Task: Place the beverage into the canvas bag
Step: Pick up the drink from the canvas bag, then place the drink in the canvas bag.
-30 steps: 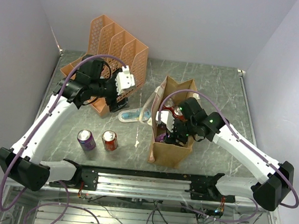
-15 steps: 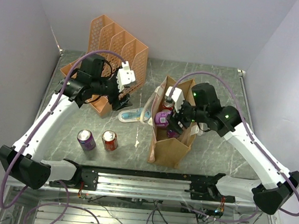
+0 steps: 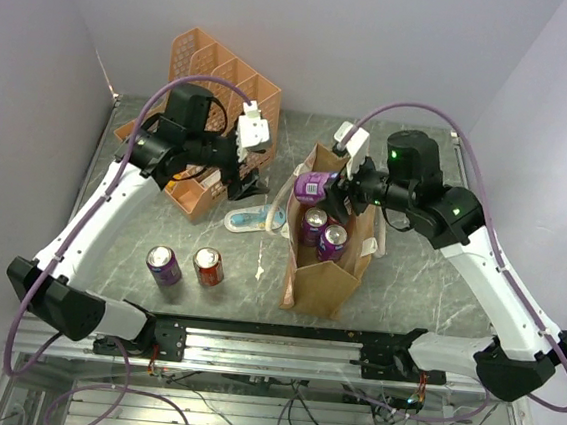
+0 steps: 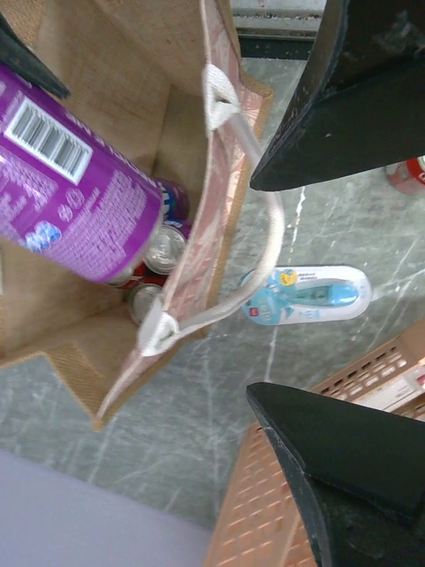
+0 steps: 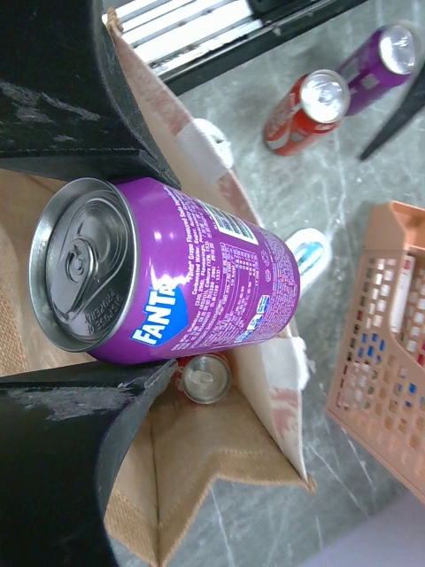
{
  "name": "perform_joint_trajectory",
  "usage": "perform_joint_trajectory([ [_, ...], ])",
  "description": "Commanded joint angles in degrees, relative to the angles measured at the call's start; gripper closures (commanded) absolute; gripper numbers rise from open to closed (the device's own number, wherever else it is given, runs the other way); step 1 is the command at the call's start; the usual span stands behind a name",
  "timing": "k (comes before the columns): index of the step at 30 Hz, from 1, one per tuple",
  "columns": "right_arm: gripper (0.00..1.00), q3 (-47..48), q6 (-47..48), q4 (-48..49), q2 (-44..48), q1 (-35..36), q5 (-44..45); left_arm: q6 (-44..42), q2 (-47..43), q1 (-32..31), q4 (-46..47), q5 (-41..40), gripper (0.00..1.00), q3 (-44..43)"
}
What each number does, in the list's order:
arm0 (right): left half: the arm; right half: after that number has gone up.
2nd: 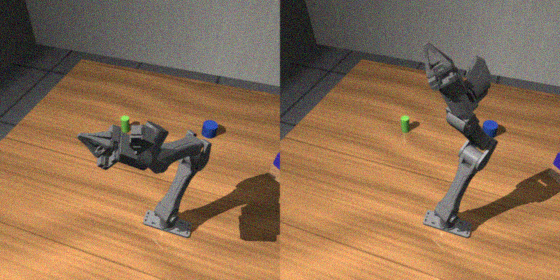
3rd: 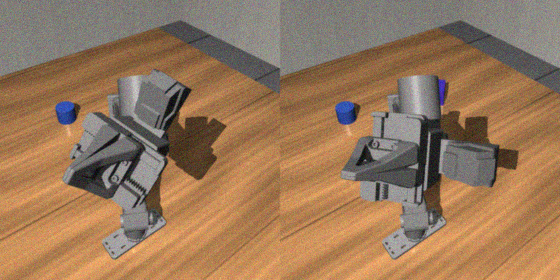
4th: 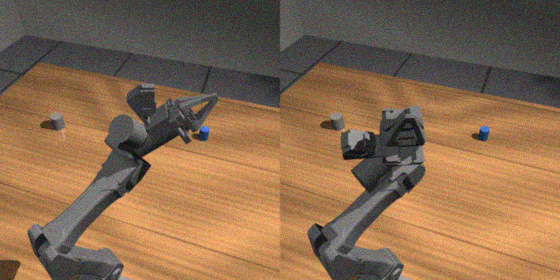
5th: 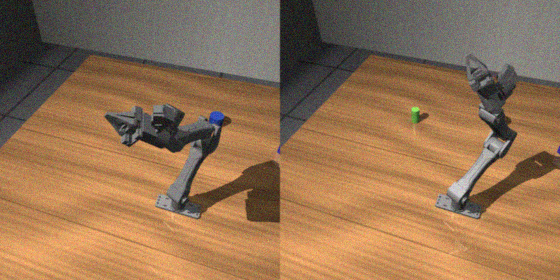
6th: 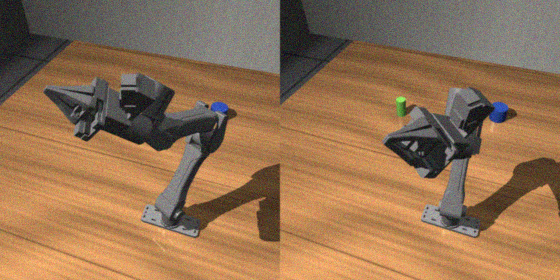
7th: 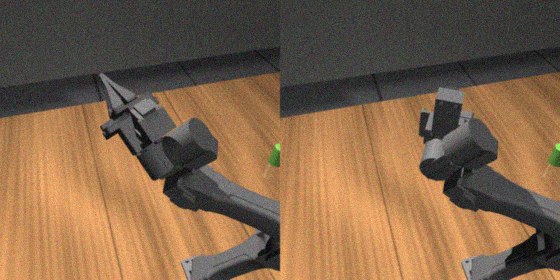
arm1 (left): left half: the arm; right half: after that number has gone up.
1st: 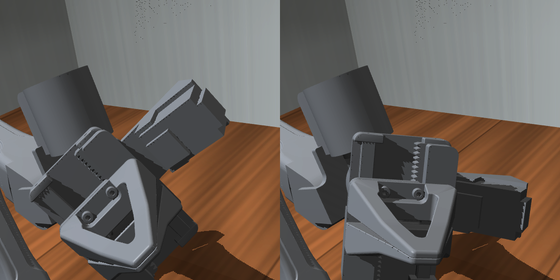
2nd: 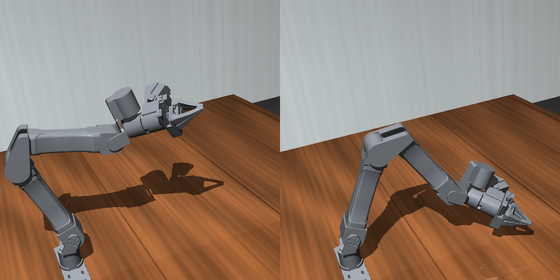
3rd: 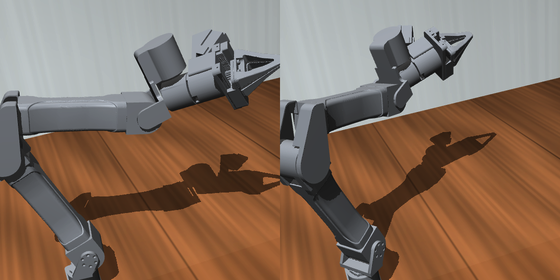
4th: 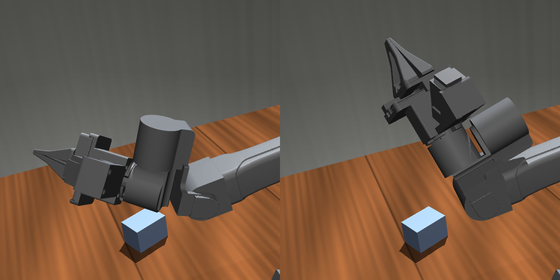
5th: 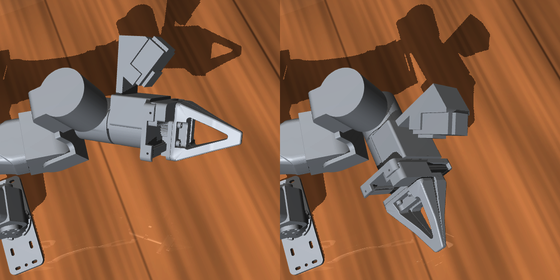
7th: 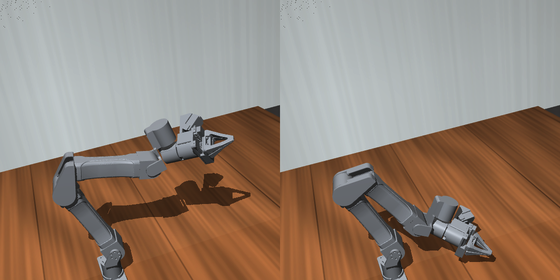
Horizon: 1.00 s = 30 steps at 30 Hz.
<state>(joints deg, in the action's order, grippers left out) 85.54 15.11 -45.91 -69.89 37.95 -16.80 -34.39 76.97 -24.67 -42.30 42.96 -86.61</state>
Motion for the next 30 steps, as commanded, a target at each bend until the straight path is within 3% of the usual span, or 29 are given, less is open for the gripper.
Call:
perform_joint_trajectory([
  [1,1.0,7.51,-3.5,2.67,-1.91,-0.15,1.81,-3.48,2.17,-3.79,-0.69,1.5,0.01,-5.38],
  [12,1.0,10.64,-3.93,-6.65,-1.82,-0.82,6.23,-16.99,7.69,-11.3,-8.43,-5.66,0.01,-12.39],
  [19,1.0,9.84,-3.13,-15.15,-1.73,-4.07,-1.0,-29.36,4.94,-14.52,-18.51,-7.19,0.0,-10.91],
  [24,1.0,7.7,-2.39,-15.1,-2.07,-8.24,-3.95,-28.64,2.84,-22.54,-22.63,-9.53,0.03,-10.52],
  [30,1.0,6.55,-2.12,-12.79,-4.67,-12.38,-7.73,-26.98,7.11,-32.72,-28.86,-10.57,0.02,-15.0],
])
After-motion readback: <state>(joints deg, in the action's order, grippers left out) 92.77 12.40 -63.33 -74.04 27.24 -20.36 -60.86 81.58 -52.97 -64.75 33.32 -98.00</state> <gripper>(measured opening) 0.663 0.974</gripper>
